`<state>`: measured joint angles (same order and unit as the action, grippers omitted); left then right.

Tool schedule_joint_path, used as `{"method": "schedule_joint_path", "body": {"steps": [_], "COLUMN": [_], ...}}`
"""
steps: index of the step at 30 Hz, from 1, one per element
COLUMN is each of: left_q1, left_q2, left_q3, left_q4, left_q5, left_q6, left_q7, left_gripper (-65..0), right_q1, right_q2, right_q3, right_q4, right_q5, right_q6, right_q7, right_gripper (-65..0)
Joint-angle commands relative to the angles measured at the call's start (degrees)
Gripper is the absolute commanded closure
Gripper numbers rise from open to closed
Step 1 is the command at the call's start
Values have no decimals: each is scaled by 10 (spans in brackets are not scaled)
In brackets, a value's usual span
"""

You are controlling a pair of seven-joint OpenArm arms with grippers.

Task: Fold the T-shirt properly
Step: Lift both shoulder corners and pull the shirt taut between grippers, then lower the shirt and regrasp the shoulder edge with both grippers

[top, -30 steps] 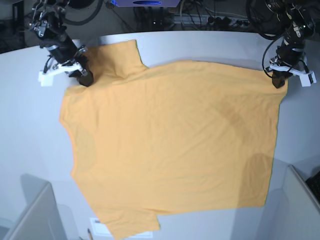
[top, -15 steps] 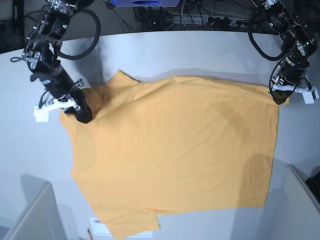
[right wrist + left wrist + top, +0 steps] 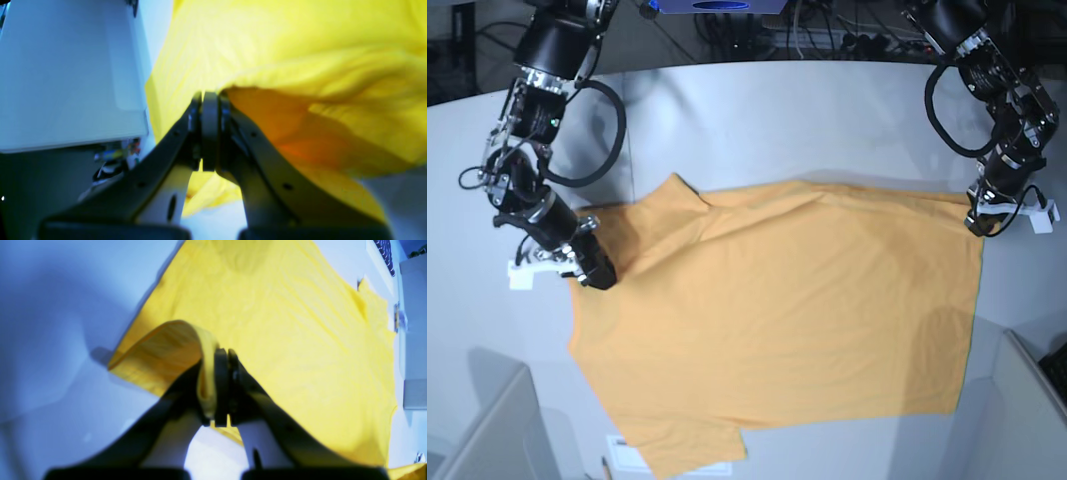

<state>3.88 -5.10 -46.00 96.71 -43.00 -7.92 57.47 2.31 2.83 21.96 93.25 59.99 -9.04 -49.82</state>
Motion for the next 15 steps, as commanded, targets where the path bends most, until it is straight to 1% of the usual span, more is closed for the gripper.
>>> {"method": "schedule_joint_path", "body": {"steps": [1, 6, 9, 12, 15], "left_q1": [-11, -50, -73, -93, -114], "left_q2": [-11, -29, -34, -36, -36], "left_q3": [-2, -2, -2, 22, 50], "left_q4": [0, -56, -90, -114, -131], "left_q5": [-8, -8, -5, 32, 75], "left_q6": [-3, -3, -3, -3, -4], "left_q7": [-11, -11, -11, -13, -13], "left_gripper": [0, 0, 0, 0, 0], "right_q1": [20, 78, 109, 131, 151], "right_q2": [7, 12, 13, 10, 13], "right_q3": [1, 3, 2, 2, 1], "right_q4": [-1, -74, -106, -135, -187], "right_q5": [10, 5, -28, -46, -46], "right_q6": [5, 5, 5, 5, 5], "right_q7": [8, 9, 9, 12, 48], "right_gripper": [0, 0, 0, 0, 0]}}
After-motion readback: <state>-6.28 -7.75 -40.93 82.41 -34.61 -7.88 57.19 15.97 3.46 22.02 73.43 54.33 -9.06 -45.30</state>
